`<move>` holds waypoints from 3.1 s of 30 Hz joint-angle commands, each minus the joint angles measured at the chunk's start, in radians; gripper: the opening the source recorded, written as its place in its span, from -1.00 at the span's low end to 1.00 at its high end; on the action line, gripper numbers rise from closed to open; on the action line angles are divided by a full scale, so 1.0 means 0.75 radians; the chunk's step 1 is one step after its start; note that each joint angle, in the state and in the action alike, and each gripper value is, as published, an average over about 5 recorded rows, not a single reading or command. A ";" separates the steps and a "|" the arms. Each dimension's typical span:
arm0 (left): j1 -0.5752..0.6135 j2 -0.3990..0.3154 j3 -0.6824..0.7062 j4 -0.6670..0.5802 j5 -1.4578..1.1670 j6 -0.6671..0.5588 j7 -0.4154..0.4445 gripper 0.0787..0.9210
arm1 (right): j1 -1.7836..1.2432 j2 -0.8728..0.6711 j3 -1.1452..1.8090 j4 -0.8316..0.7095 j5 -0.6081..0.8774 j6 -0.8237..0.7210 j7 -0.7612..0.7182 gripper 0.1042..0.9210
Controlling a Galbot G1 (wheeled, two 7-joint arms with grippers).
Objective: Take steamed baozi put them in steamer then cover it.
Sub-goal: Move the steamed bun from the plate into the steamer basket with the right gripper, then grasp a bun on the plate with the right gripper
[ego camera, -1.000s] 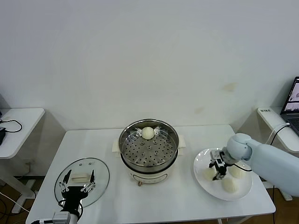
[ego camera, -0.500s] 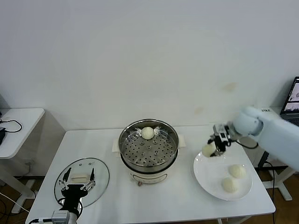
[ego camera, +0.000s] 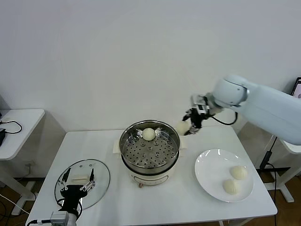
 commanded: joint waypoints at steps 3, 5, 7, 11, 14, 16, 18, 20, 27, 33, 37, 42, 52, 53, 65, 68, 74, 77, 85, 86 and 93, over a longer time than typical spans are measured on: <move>0.008 0.001 -0.016 -0.019 -0.007 0.000 -0.003 0.77 | 0.038 0.412 -0.080 -0.127 0.198 -0.132 0.107 0.22; 0.011 0.001 -0.023 -0.025 -0.011 0.000 -0.004 0.77 | 0.007 0.473 -0.073 -0.175 0.202 -0.152 0.123 0.22; 0.015 0.003 -0.031 -0.033 -0.014 0.000 -0.004 0.77 | -0.028 0.529 -0.072 -0.228 0.197 -0.169 0.139 0.22; 0.021 0.005 -0.051 -0.048 -0.024 0.000 -0.003 0.77 | -0.101 0.609 -0.071 -0.310 0.182 -0.188 0.161 0.23; 0.023 0.005 -0.061 -0.050 -0.031 0.000 -0.006 0.77 | -0.139 0.649 -0.071 -0.350 0.171 -0.197 0.177 0.23; 0.023 0.002 -0.061 -0.048 -0.034 0.000 -0.009 0.77 | -0.156 0.669 -0.073 -0.374 0.169 -0.199 0.190 0.23; 0.023 -0.002 -0.060 -0.046 -0.036 0.000 -0.011 0.77 | -0.168 0.686 -0.072 -0.396 0.170 -0.202 0.201 0.23; 0.022 -0.004 -0.058 -0.044 -0.035 -0.001 -0.011 0.77 | -0.177 0.698 -0.071 -0.414 0.170 -0.207 0.207 0.24; 0.020 -0.004 -0.055 -0.043 -0.033 -0.001 -0.010 0.77 | -0.206 0.725 -0.077 -0.437 0.168 -0.215 0.218 0.24; 0.021 -0.004 -0.053 -0.042 -0.032 -0.001 -0.010 0.77 | -0.226 0.753 -0.072 -0.476 0.150 -0.210 0.222 0.24; 0.021 -0.007 -0.050 -0.041 -0.031 -0.002 -0.010 0.77 | -0.229 0.756 -0.077 -0.480 0.143 -0.213 0.222 0.24; 0.019 -0.010 -0.046 -0.041 -0.030 -0.002 -0.011 0.77 | -0.234 0.757 -0.077 -0.495 0.124 -0.209 0.219 0.36; 0.017 -0.010 -0.040 -0.049 -0.025 0.001 -0.011 0.77 | -0.097 0.615 -0.075 -0.352 0.110 -0.171 0.078 0.75; 0.015 -0.008 -0.040 -0.049 -0.024 0.002 -0.011 0.77 | -0.068 0.581 -0.077 -0.327 0.103 -0.157 0.049 0.76; 0.000 -0.002 -0.009 -0.043 -0.014 0.013 -0.010 0.77 | 0.134 0.023 -0.121 0.043 -0.039 0.051 -0.188 0.76; 0.001 0.003 -0.006 -0.045 -0.013 0.013 -0.010 0.77 | 0.121 -0.128 -0.117 0.129 -0.084 0.097 -0.214 0.76; 0.013 0.015 -0.008 -0.045 -0.010 0.012 -0.010 0.77 | 0.039 -0.402 -0.089 0.220 -0.221 0.204 -0.263 0.76; 0.017 0.015 -0.009 -0.037 -0.006 0.011 -0.010 0.77 | -0.029 -0.491 -0.051 0.241 -0.279 0.242 -0.282 0.76; 0.021 0.004 0.002 -0.021 0.013 0.009 -0.011 0.77 | -0.386 -0.662 0.124 0.277 -0.464 0.321 -0.295 0.76; 0.021 0.003 0.003 -0.018 0.016 0.009 -0.011 0.77 | -0.468 -0.681 0.188 0.281 -0.490 0.327 -0.293 0.76; 0.034 -0.001 0.005 -0.014 0.031 0.009 -0.011 0.77 | -0.956 -0.745 0.575 0.249 -0.614 0.366 -0.262 0.76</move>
